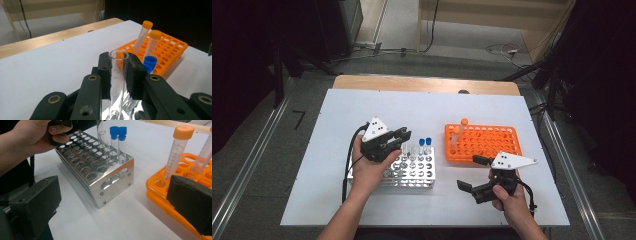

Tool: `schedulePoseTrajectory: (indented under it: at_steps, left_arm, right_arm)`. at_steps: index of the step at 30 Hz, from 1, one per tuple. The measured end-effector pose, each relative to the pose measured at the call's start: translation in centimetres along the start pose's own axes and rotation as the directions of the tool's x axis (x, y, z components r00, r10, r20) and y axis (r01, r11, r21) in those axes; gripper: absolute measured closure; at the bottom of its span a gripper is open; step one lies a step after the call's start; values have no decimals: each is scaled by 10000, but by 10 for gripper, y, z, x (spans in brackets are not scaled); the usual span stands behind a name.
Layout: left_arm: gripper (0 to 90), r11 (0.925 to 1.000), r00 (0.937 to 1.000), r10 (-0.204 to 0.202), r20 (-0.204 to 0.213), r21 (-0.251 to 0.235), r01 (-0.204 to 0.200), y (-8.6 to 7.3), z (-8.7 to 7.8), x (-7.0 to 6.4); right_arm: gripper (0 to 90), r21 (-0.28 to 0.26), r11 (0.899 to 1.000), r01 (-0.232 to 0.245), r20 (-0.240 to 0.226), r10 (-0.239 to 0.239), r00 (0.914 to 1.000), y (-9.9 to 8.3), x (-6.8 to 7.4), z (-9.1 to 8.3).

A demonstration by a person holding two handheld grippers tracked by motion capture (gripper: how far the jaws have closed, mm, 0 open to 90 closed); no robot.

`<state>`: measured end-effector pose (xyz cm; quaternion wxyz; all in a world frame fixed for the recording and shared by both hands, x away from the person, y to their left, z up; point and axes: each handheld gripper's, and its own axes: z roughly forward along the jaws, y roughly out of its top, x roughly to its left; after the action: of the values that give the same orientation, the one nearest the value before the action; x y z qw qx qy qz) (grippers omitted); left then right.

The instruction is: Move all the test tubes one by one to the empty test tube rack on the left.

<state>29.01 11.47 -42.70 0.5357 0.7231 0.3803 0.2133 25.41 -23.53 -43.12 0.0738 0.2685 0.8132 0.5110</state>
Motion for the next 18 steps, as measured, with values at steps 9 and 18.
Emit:
schedulePoseTrajectory:
  at_steps: [9,18]
  left_arm:
    - [757,9966,9994,252,-232,787,-233,-5,3,-6]
    - [731,9926,9995,-4,-305,1210,41,-8,1,-7]
  right_arm:
    - [0,62,10000,-14,9,14,10000,1,-1,5]
    - [0,85,10000,45,6,-45,10000,3,-2,8]
